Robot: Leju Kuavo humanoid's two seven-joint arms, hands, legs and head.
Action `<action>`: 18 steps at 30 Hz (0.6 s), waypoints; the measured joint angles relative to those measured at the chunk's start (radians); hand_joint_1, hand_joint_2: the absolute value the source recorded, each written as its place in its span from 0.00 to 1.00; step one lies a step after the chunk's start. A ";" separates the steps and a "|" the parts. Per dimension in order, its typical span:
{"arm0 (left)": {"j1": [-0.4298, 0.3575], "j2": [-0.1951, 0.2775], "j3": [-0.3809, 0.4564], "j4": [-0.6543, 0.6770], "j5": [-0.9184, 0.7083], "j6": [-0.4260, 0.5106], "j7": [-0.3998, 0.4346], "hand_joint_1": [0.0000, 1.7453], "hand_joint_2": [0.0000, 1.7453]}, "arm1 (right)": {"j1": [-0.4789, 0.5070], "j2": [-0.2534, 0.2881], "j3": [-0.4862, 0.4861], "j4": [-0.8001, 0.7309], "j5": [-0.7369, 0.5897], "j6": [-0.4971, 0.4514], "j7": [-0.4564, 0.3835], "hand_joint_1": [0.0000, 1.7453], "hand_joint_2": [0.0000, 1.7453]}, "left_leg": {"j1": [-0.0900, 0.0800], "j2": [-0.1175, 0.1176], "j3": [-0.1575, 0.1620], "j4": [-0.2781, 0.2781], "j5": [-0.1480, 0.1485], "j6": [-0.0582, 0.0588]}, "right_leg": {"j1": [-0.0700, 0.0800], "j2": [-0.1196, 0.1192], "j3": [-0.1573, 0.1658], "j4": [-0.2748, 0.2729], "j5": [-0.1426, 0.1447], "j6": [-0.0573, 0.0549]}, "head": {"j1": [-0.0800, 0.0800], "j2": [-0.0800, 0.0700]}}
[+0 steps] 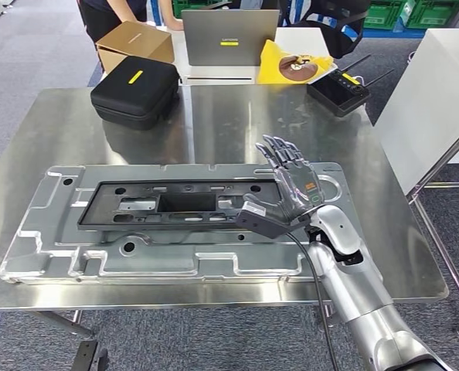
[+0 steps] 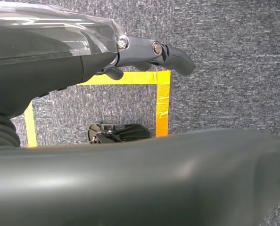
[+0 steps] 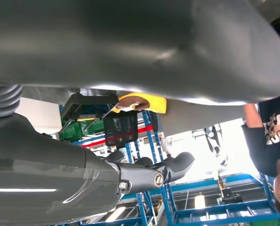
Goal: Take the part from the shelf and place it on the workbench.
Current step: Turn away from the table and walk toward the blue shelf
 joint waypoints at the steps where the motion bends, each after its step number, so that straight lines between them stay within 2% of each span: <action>1: 0.000 0.000 0.000 0.000 0.000 0.000 0.000 0.00 0.00 | 0.000 0.000 0.000 0.000 0.000 0.000 0.000 0.00 0.00 | 0.000 0.000 0.000 0.000 0.000 0.000 | 0.000 0.000 0.000 0.000 0.000 0.000 | 0.000 0.000; 18: 0.000 0.000 0.000 0.000 0.000 0.000 0.000 0.00 0.00 | 0.000 0.000 0.000 0.000 0.000 0.000 0.000 0.00 0.00 | 0.000 0.000 0.000 0.000 0.000 0.000 | 0.000 0.000 0.000 0.000 0.000 0.000 | 0.000 0.000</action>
